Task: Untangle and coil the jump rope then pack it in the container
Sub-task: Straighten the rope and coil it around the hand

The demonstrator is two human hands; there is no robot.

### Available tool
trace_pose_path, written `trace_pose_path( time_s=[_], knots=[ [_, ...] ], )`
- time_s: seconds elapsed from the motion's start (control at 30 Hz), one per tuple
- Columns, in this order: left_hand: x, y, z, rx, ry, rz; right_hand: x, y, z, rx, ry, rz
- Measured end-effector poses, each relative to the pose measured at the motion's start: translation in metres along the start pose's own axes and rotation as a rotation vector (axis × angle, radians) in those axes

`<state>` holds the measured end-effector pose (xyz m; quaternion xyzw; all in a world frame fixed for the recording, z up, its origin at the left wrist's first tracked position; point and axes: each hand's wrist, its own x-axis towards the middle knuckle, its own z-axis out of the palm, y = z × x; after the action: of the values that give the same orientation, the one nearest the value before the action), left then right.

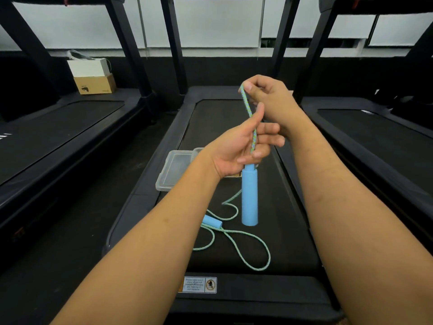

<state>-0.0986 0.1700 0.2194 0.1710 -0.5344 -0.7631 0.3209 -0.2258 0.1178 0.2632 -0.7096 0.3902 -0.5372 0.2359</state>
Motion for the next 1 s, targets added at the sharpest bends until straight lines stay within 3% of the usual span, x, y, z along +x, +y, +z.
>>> trace_pose_path(
  time_s=[0.13, 0.2, 0.3, 0.4, 0.53, 0.7, 0.8, 1.0],
  knots=[
    [-0.008, 0.015, -0.014, -0.125, -0.067, 0.091, -0.001, 0.014, -0.003, 0.022, -0.020, 0.036],
    [-0.013, 0.023, -0.023, -0.151, -0.071, 0.146, -0.006, 0.027, 0.000, -0.116, -0.081, 0.060],
    [-0.015, 0.030, -0.035, -0.026, 0.039, 0.301, -0.018, 0.043, 0.013, -0.321, -0.167, 0.122],
    [-0.015, 0.029, -0.052, -0.029, 0.188, 0.366, -0.030, 0.043, 0.029, -0.333, -0.363, 0.202],
    [-0.016, 0.017, -0.078, 0.133, 0.464, 0.349, -0.028, 0.033, 0.045, -0.469, -0.637, 0.220],
    [-0.025, 0.007, -0.090, 0.488, 0.455, 0.212, -0.021, 0.012, 0.051, -0.573, -0.802, 0.292],
    [-0.022, 0.003, -0.083, 0.663, 0.460, 0.229, -0.018, -0.003, 0.046, -0.575, -0.829, 0.319],
    [-0.020, 0.006, -0.077, 0.695, 0.495, 0.279, -0.008, -0.028, 0.027, -0.446, -0.721, 0.269]
  ],
)
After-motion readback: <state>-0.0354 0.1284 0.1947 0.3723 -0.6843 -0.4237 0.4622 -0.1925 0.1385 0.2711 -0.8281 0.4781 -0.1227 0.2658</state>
